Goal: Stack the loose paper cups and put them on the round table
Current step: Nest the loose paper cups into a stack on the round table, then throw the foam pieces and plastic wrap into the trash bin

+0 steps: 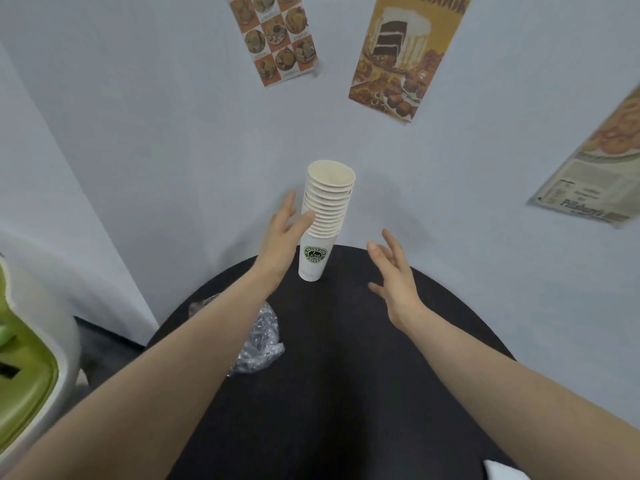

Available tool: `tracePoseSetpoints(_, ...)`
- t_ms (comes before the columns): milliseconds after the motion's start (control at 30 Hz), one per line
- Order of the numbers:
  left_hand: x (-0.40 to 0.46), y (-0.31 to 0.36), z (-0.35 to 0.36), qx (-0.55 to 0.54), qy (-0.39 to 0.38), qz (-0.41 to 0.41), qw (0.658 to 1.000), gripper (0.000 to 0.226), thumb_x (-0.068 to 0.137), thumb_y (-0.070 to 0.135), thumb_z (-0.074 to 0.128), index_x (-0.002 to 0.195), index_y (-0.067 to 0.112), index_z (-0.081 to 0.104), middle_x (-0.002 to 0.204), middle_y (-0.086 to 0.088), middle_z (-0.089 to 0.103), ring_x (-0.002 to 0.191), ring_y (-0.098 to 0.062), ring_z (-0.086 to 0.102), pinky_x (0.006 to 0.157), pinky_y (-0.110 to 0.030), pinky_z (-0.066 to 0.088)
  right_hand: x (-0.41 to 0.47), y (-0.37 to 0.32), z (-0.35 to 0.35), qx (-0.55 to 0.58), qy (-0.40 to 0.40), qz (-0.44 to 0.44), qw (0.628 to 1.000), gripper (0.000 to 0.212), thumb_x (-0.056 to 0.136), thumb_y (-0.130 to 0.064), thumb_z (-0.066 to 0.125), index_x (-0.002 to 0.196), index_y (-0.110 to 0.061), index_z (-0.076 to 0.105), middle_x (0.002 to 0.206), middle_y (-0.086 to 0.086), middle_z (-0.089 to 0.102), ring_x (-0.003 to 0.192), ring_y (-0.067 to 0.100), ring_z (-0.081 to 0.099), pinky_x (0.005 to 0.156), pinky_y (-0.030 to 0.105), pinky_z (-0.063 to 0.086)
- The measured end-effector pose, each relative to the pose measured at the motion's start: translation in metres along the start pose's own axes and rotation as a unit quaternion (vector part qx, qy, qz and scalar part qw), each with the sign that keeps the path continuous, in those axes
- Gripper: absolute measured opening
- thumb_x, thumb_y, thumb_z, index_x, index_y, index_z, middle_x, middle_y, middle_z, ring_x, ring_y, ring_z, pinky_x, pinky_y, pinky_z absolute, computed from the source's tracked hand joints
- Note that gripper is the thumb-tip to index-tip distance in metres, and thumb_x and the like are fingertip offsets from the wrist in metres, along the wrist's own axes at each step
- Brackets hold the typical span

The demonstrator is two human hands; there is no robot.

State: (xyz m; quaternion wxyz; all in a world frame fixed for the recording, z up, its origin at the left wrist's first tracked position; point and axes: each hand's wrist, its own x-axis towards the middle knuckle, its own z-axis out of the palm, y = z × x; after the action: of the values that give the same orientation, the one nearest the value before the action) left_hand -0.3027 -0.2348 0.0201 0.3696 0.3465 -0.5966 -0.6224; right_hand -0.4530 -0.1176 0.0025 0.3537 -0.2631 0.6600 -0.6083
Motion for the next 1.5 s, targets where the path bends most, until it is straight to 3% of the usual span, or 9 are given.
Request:
tracePoseSetpoints(100, -0.037, -0.003, 0.005, 0.001, -0.029, 0.001, 1.000, 0.060, 0.096, 0.039, 0.053, 0.149, 0.041, 0.024, 0.148, 0.012, 0.033, 0.111, 0.007, 0.045, 0.098, -0.031, 0.033, -0.041, 0.010, -0.019, -0.037, -0.004, 0.001, 0.999, 0.061, 0.083, -0.050, 0.065, 0.138, -0.046, 0.040, 0.141, -0.007, 0.043, 0.124, 0.008, 0.044, 0.105, 0.050, 0.039)
tracePoseSetpoints(200, -0.077, -0.007, 0.011, 0.011, -0.066, -0.004, 0.998, 0.060, 0.095, 0.039, 0.055, 0.147, 0.045, 0.026, 0.146, 0.012, 0.035, 0.114, 0.005, 0.045, 0.093, -0.026, 0.035, -0.082, 0.021, -0.035, -0.077, -0.003, 0.004, 0.997, 0.059, 0.083, -0.051, 0.064, 0.137, -0.048, 0.041, 0.139, -0.008, 0.045, 0.123, 0.007, 0.046, 0.104, 0.045, 0.041)
tracePoseSetpoints(367, -0.142, -0.018, 0.019, 0.035, -0.132, -0.018, 0.990, 0.063, 0.093, 0.038, 0.059, 0.147, 0.045, 0.028, 0.148, 0.013, 0.035, 0.130, -0.008, 0.041, 0.102, -0.033, 0.035, -0.148, 0.040, -0.055, -0.126, 0.006, 0.011, 0.992, 0.060, 0.083, -0.053, 0.063, 0.138, -0.048, 0.039, 0.140, -0.007, 0.045, 0.123, 0.007, 0.046, 0.102, 0.037, 0.041)
tracePoseSetpoints(633, -0.229, -0.061, 0.037, 0.103, -0.240, -0.040, 0.965, 0.066, 0.091, 0.041, 0.061, 0.145, 0.050, 0.026, 0.140, 0.015, 0.033, 0.126, -0.004, 0.038, 0.102, -0.025, 0.030, -0.236, 0.087, -0.101, -0.177, 0.027, 0.035, 0.983, 0.061, 0.078, -0.058, 0.068, 0.133, -0.057, 0.040, 0.143, -0.013, 0.039, 0.131, 0.006, 0.038, 0.100, 0.030, 0.034)
tracePoseSetpoints(800, -0.284, -0.100, 0.043, 0.180, -0.314, -0.056, 0.931, 0.068, 0.088, 0.046, 0.064, 0.142, 0.057, 0.025, 0.141, 0.021, 0.030, 0.131, -0.001, 0.033, 0.109, -0.027, 0.027, -0.275, 0.126, -0.145, -0.271, -0.020, 0.050, 0.961, 0.070, 0.078, -0.051, 0.070, 0.139, -0.046, 0.037, 0.140, -0.018, 0.036, 0.136, 0.003, 0.026, 0.103, 0.024, 0.024)
tracePoseSetpoints(1000, -0.343, -0.150, 0.041, 0.355, -0.375, -0.081, 0.852, 0.075, 0.080, 0.061, 0.059, 0.139, 0.065, 0.012, 0.152, 0.026, 0.012, 0.141, -0.007, 0.014, 0.111, -0.035, 0.024, -0.308, 0.174, -0.194, -0.433, -0.053, 0.129, 0.891, 0.073, 0.079, -0.049, 0.071, 0.141, -0.050, 0.031, 0.155, -0.009, 0.021, 0.144, 0.017, 0.009, 0.116, 0.048, 0.016)
tracePoseSetpoints(1200, -0.380, -0.187, 0.048, 0.524, -0.390, 0.016, 0.757, 0.084, 0.083, 0.061, 0.057, 0.147, 0.053, 0.004, 0.160, 0.011, -0.002, 0.146, -0.011, -0.014, 0.116, -0.049, -0.013, -0.319, 0.196, -0.217, -0.522, -0.110, 0.124, 0.837, 0.078, 0.086, -0.041, 0.067, 0.147, -0.048, 0.018, 0.160, -0.005, 0.008, 0.145, 0.022, 0.004, 0.114, 0.051, 0.014)
tracePoseSetpoints(1300, -0.390, -0.199, 0.051, 0.561, -0.349, 0.058, 0.749, 0.074, 0.089, 0.051, 0.056, 0.148, 0.051, 0.011, 0.160, 0.010, 0.006, 0.147, -0.011, -0.008, 0.117, -0.046, -0.010, -0.317, 0.206, -0.222, -0.560, -0.105, 0.090, 0.817, 0.077, 0.090, -0.032, 0.062, 0.148, -0.048, 0.014, 0.159, -0.003, 0.010, 0.145, 0.021, 0.006, 0.112, 0.049, 0.015)
tracePoseSetpoints(1500, -0.404, -0.199, 0.058, 0.559, -0.254, 0.079, 0.786, 0.051, 0.093, 0.042, 0.057, 0.140, 0.049, 0.039, 0.152, 0.010, 0.025, 0.138, -0.012, 0.022, 0.111, -0.032, 0.015, -0.321, 0.216, -0.224, -0.563, -0.089, 0.034, 0.821, 0.068, 0.093, -0.027, 0.059, 0.148, -0.043, 0.021, 0.151, 0.001, 0.023, 0.137, 0.023, 0.020, 0.108, 0.042, 0.019)
